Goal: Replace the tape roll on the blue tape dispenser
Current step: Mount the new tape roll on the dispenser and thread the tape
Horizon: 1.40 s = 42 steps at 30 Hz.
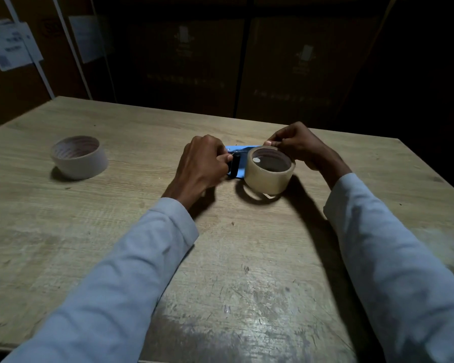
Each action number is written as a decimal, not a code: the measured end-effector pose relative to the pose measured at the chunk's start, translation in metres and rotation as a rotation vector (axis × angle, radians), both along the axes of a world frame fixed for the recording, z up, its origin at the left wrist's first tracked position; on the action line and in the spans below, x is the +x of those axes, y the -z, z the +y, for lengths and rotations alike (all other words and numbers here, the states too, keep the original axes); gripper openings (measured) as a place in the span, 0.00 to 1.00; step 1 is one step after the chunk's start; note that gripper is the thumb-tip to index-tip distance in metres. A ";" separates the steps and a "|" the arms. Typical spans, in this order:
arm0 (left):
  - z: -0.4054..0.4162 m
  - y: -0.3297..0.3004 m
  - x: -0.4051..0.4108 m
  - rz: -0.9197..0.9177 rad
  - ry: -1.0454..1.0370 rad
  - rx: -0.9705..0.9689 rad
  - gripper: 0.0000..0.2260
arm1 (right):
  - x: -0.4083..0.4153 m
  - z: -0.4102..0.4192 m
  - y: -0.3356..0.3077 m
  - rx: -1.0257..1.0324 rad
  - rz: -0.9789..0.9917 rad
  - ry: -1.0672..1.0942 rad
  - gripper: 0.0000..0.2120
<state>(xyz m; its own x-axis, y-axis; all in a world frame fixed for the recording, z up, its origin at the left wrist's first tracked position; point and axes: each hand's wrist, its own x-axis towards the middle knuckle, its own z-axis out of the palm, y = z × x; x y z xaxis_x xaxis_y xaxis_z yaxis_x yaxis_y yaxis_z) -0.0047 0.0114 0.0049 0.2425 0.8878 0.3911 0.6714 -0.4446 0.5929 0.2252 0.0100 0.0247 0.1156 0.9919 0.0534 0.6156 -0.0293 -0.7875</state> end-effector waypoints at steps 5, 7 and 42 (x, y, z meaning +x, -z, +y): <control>0.003 0.003 -0.004 -0.038 0.027 -0.082 0.04 | 0.000 -0.001 -0.002 -0.018 0.001 -0.007 0.07; 0.006 0.004 -0.006 -0.018 0.021 -0.097 0.04 | -0.001 -0.001 -0.003 -0.026 0.016 -0.013 0.07; 0.028 0.027 -0.042 -0.315 0.272 -0.306 0.09 | -0.061 0.000 -0.019 0.053 -0.668 -0.175 0.20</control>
